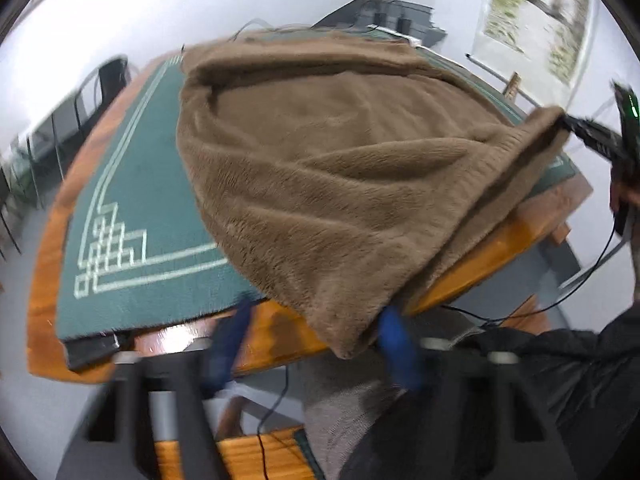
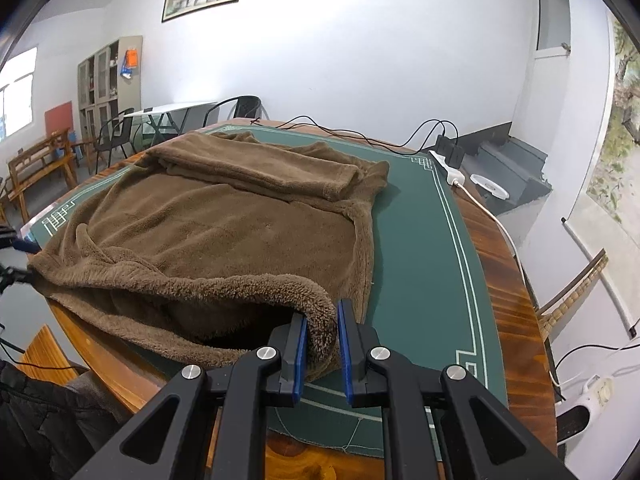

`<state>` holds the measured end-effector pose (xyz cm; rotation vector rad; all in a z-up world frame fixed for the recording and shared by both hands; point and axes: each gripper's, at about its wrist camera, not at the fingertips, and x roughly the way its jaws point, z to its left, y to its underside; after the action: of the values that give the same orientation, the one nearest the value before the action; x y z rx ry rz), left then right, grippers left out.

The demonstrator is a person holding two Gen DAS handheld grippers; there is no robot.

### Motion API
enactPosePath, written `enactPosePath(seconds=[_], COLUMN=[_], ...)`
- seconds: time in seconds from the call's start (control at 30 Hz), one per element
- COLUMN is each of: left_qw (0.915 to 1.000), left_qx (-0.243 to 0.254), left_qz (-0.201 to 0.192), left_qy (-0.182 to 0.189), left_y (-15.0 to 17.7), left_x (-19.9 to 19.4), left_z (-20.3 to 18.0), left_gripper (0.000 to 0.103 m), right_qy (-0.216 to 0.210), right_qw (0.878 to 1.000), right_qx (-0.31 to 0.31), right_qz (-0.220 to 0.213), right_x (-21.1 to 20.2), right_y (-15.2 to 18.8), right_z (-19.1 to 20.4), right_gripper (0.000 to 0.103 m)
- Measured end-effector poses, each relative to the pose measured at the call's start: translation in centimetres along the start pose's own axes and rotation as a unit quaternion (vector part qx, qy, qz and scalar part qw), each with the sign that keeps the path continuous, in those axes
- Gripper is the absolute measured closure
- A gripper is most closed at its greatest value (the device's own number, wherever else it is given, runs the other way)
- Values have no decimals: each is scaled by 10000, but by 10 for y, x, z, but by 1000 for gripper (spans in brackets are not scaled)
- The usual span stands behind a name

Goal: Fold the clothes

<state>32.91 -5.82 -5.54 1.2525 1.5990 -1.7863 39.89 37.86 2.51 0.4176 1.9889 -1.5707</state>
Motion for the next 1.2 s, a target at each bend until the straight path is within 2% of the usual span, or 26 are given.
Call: enactPosePath(seconds=[0.1, 0.2, 0.3, 0.4, 0.6, 0.73, 0.93, 1.07, 1.2], left_qw=[10000, 9995, 9953, 9866, 9661, 9525, 9381, 9374, 9385], left_qx=[8, 18, 95, 124, -81, -334, -406, -517, -561], left_qz=[44, -309, -885, -1503, -2470, -2922, -3255, -3284, -3234], left_qy=[77, -103, -387, -624, -744, -792, -1108, -1036, -1072], left_y=[2, -3, -15, -30, -73, -102, -159, -203, -252], left_x=[3, -18, -49, -84, -133, -146, -143, -132, -109], left_z=[-3, 0, 4, 7, 20, 28, 36, 49, 60], left_gripper=[80, 81, 81, 81, 81, 78, 78, 78, 76], right_qy=[-2, -2, 2, 22, 229, 428, 737, 888, 1080], right_qw=[10000, 10000, 9998, 9993, 9951, 9905, 9831, 9817, 9820], right_qx=[4, -23, -124, -245, -519, -505, -534, -441, -393], right_qz=[-28, -68, -139, -299, -810, -1202, -1591, -1627, -1499], right_x=[-2, -5, -9, -17, -36, -42, -34, -11, 33], right_y=[0, -1, -6, -15, -48, -79, -133, -169, -208], right_z=[0, 0, 3, 7, 11, 2, -13, -27, -41], right_gripper=[88, 88, 88, 88, 88, 88, 88, 88, 88])
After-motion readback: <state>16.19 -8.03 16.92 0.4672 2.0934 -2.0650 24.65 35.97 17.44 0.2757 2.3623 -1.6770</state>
